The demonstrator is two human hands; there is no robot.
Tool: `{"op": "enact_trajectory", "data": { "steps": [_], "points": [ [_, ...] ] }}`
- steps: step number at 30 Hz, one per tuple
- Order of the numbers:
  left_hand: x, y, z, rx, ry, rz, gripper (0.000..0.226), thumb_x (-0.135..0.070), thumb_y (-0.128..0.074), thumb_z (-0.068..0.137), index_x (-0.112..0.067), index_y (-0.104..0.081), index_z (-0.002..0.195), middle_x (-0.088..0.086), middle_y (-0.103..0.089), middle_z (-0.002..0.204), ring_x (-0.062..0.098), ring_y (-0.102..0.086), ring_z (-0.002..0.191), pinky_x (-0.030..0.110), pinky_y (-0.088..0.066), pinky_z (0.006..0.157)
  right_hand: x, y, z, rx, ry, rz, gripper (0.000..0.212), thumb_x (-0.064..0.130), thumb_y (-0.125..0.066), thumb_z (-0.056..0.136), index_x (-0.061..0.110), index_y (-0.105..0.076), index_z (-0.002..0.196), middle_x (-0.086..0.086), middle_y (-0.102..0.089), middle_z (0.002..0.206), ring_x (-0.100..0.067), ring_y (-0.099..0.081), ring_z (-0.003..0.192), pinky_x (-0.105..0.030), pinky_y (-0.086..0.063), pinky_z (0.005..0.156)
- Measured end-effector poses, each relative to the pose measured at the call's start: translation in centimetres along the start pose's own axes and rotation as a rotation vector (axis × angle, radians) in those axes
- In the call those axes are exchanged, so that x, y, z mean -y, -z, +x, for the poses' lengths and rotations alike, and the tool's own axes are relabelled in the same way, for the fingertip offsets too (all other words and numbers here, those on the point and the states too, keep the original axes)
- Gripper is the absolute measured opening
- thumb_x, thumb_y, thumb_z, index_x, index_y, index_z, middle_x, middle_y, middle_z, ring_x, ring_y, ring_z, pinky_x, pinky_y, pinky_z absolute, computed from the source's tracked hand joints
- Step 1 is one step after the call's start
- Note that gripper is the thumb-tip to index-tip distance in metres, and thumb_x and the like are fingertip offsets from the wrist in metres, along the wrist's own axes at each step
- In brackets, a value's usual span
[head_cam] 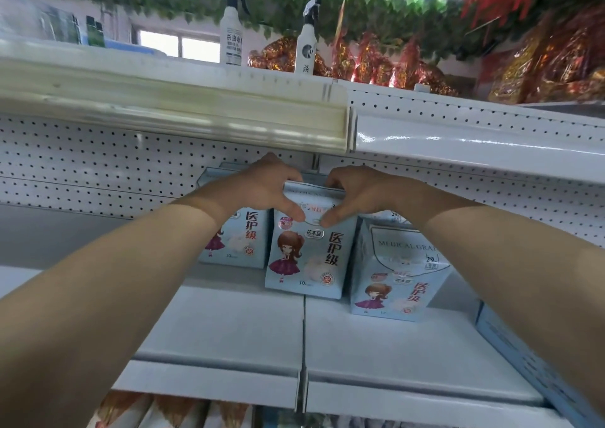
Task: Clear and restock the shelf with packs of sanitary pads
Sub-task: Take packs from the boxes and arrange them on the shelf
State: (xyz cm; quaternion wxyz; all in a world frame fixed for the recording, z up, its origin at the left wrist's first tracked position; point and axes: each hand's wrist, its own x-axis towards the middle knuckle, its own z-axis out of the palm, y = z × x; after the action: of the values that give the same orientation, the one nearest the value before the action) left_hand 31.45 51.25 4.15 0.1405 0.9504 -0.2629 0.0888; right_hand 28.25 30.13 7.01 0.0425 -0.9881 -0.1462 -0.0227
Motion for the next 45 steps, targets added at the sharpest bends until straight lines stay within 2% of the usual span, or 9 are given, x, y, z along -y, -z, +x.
{"op": "enact_trajectory", "data": {
  "steps": [3,8,11,14,20,24,31,37,45],
  "points": [
    [0.0,0.0,-0.1,-0.01,-0.024,0.04,0.094,-0.061,-0.083,0.064,-0.027,-0.047,0.143,0.009,-0.04,0.133,0.026,-0.038,0.127,0.03,-0.038,0.095,0.5,0.0,-0.2,-0.013,0.024,-0.038,0.09,0.054,-0.085,0.072,0.018,-0.042,0.143,0.0,-0.05,0.14,-0.013,-0.045,0.108,-0.022,-0.035,0.085],
    [-0.5,-0.5,-1.0,0.093,0.024,0.156,0.111,-0.065,-0.082,0.063,-0.024,-0.031,0.152,0.007,-0.029,0.151,0.024,-0.023,0.139,0.035,-0.032,0.108,0.6,-0.3,-1.1,0.002,0.028,-0.049,0.101,0.052,-0.088,0.069,0.016,-0.034,0.147,-0.002,-0.046,0.144,-0.015,-0.046,0.114,-0.026,-0.039,0.088],
    [-0.5,-0.9,-0.5,0.051,0.028,0.14,0.099,-0.065,-0.084,0.059,-0.023,-0.043,0.138,0.008,-0.037,0.136,0.023,-0.028,0.129,0.034,-0.037,0.094,0.7,-0.3,-1.1,-0.024,0.006,-0.075,0.103,0.054,-0.089,0.066,0.015,-0.034,0.145,-0.006,-0.049,0.144,-0.023,-0.05,0.124,-0.033,-0.047,0.099],
    [-0.4,-1.3,0.3,-0.009,0.01,0.127,0.09,-0.062,-0.087,0.057,-0.022,-0.045,0.127,0.004,-0.04,0.12,0.02,-0.029,0.119,0.033,-0.034,0.084,0.8,-0.7,-0.6,-0.078,-0.018,-0.138,0.102,0.054,-0.088,0.066,0.013,-0.035,0.142,-0.008,-0.055,0.133,-0.025,-0.055,0.113,-0.034,-0.05,0.087],
    [-0.4,-2.2,1.0,-0.056,0.073,0.257,0.105,-0.064,-0.082,0.063,-0.02,-0.037,0.148,0.01,-0.045,0.142,0.03,-0.029,0.134,0.04,-0.022,0.112,0.8,-1.6,0.9,-0.133,-0.052,-0.167,0.097,0.051,-0.087,0.07,0.013,-0.036,0.143,-0.008,-0.057,0.13,-0.025,-0.057,0.11,-0.032,-0.048,0.078],
    [-0.2,-2.2,1.3,-0.083,0.083,0.284,0.095,-0.067,-0.083,0.059,-0.015,-0.051,0.132,0.01,-0.055,0.127,0.029,-0.035,0.125,0.04,-0.025,0.108,0.8,-1.5,1.6,-0.15,-0.043,-0.204,0.097,0.052,-0.087,0.069,0.013,-0.037,0.142,-0.008,-0.056,0.134,-0.026,-0.057,0.114,-0.032,-0.048,0.079],
    [-0.3,-2.4,1.5,-0.138,0.078,0.342,0.091,-0.068,-0.08,0.062,-0.013,-0.054,0.129,0.01,-0.055,0.124,0.029,-0.037,0.124,0.037,-0.025,0.109,0.4,-1.6,1.9,-0.164,-0.034,-0.197,0.09,0.05,-0.087,0.071,0.015,-0.039,0.138,-0.007,-0.058,0.129,-0.026,-0.057,0.11,-0.031,-0.042,0.074],
    [-0.6,-3.0,0.9,-0.14,0.101,0.343,0.106,-0.068,-0.078,0.063,-0.012,-0.04,0.145,0.011,-0.049,0.138,0.03,-0.03,0.136,0.046,-0.012,0.121,0.2,-2.2,1.8,-0.148,-0.045,-0.122,0.088,0.043,-0.087,0.073,0.014,-0.038,0.14,-0.008,-0.057,0.128,-0.022,-0.053,0.101,-0.033,-0.046,0.079],
    [-1.6,-3.3,-0.9,-0.215,0.155,0.278,0.116,-0.068,-0.077,0.066,-0.014,-0.026,0.155,0.015,-0.036,0.153,0.034,-0.019,0.146,0.052,-0.002,0.123,-0.2,-1.5,-0.7,-0.213,-0.044,-0.046,0.09,0.047,-0.08,0.08,0.021,-0.033,0.152,-0.007,-0.05,0.145,-0.026,-0.049,0.129,-0.033,-0.045,0.1]
  ]
}}
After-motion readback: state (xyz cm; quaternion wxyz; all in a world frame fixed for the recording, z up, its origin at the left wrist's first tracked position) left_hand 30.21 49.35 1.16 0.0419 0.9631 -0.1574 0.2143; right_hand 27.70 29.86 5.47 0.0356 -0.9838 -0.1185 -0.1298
